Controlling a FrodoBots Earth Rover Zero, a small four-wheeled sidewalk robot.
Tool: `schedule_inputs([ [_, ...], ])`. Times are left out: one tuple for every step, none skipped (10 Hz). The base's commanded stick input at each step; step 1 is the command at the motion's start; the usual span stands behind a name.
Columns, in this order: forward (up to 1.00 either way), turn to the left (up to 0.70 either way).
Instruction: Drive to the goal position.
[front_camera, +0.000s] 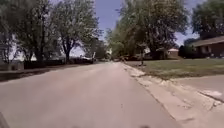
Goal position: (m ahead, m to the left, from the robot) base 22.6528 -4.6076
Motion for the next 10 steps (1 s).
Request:
schedule_inputs([
  [0.70,0.00],
  [0.70,0.00],
  [0.70,0.00],
  [0.70,0.00],
  [0.70,0.00],
  [0.70,0.00],
  [0.70,0.00],
  [0.70,0.00],
  [0.70,0.00],
  [0.70,0.00],
])
